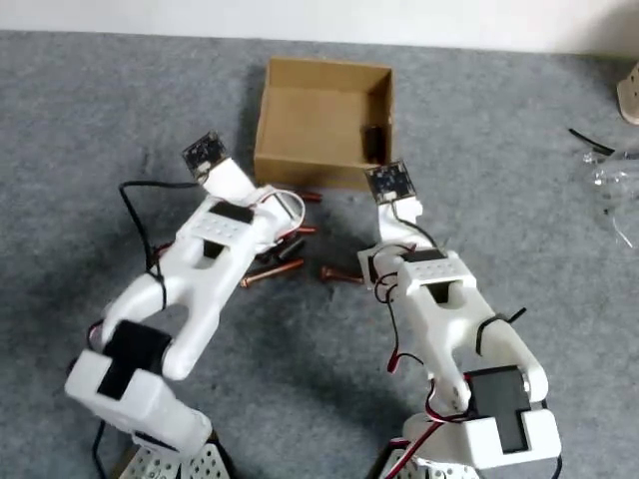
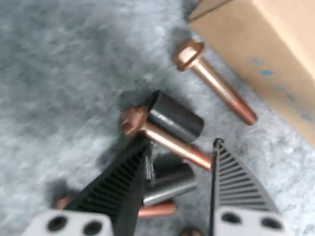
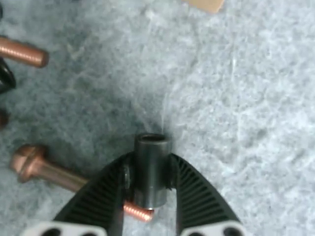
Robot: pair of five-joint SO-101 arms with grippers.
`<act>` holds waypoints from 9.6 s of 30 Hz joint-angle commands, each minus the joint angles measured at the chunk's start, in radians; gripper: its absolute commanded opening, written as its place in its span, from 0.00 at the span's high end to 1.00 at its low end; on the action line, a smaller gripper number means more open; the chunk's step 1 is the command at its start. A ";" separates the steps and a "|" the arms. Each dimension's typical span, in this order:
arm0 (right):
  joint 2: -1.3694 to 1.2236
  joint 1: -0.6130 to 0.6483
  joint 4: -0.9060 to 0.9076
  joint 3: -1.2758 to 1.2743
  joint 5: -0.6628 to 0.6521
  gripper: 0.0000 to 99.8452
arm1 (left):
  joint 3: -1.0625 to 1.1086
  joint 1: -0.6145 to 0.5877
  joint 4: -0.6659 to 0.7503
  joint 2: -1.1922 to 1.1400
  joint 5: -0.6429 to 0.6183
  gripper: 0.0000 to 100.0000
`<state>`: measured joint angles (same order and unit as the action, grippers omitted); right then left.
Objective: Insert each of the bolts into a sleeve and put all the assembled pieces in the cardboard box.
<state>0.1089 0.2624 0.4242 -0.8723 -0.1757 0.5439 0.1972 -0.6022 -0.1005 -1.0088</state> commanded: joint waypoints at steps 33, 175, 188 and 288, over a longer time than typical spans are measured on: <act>-0.001 -0.025 -0.027 0.041 -0.014 1.00 | -0.243 0.005 -0.204 -0.214 -0.051 0.80; 0.005 -0.038 -0.028 0.042 -0.015 1.00 | -0.151 -0.042 -0.218 -0.096 0.017 0.84; 0.007 -0.038 -0.028 0.042 -0.015 1.00 | -0.099 -0.051 -0.157 -0.108 0.015 0.85; 1.038 0.189 -0.397 -0.705 -0.135 1.00 | 1.052 0.018 0.178 1.862 0.686 1.00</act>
<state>1.0357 0.3851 0.0621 -1.5520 -0.2202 1.5719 0.2110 -0.4503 1.5934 -0.3245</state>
